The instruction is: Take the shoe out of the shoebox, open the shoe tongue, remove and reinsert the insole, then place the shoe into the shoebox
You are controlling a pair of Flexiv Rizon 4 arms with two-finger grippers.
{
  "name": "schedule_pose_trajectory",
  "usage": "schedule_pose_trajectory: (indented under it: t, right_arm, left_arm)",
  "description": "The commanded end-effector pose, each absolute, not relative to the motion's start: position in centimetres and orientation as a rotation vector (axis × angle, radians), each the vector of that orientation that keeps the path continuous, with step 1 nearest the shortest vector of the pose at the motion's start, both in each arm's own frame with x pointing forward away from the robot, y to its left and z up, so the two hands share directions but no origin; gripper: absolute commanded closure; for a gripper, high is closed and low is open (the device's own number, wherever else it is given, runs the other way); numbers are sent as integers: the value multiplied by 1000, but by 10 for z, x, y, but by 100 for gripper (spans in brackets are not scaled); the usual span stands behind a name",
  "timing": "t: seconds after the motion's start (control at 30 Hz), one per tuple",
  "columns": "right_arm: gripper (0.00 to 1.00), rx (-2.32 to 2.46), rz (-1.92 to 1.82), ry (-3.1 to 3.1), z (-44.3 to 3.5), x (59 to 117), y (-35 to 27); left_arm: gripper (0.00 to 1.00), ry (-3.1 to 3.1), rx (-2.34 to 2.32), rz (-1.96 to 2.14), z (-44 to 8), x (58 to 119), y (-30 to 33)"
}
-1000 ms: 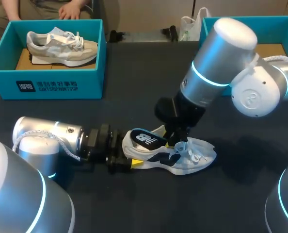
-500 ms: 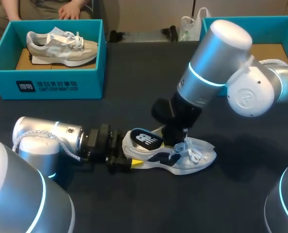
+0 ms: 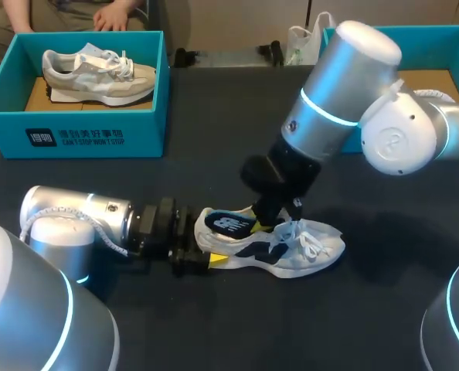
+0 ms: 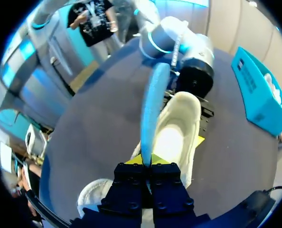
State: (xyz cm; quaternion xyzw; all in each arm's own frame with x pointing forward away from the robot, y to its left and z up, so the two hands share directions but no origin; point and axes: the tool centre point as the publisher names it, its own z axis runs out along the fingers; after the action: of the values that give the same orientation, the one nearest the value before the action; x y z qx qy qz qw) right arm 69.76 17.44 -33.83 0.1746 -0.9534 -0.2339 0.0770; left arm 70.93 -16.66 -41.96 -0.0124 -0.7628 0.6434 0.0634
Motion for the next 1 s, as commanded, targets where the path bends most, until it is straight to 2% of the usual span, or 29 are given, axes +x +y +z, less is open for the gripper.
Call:
schedule_pose_trajectory:
  t: [0.03, 0.57, 1.0]
  right_arm:
    - [100, 572, -650, -2822, -336, 702, 180]
    - [100, 736, -479, -2718, -334, 711, 218]
    - [100, 620, -406, -2566, -346, 726, 225]
  left_arm:
    - [100, -2305, -36, 1944, -420, 709, -168]
    - [100, -2305, -36, 1944, -420, 709, -168]
    - [100, -2305, -36, 1944, -420, 709, -168]
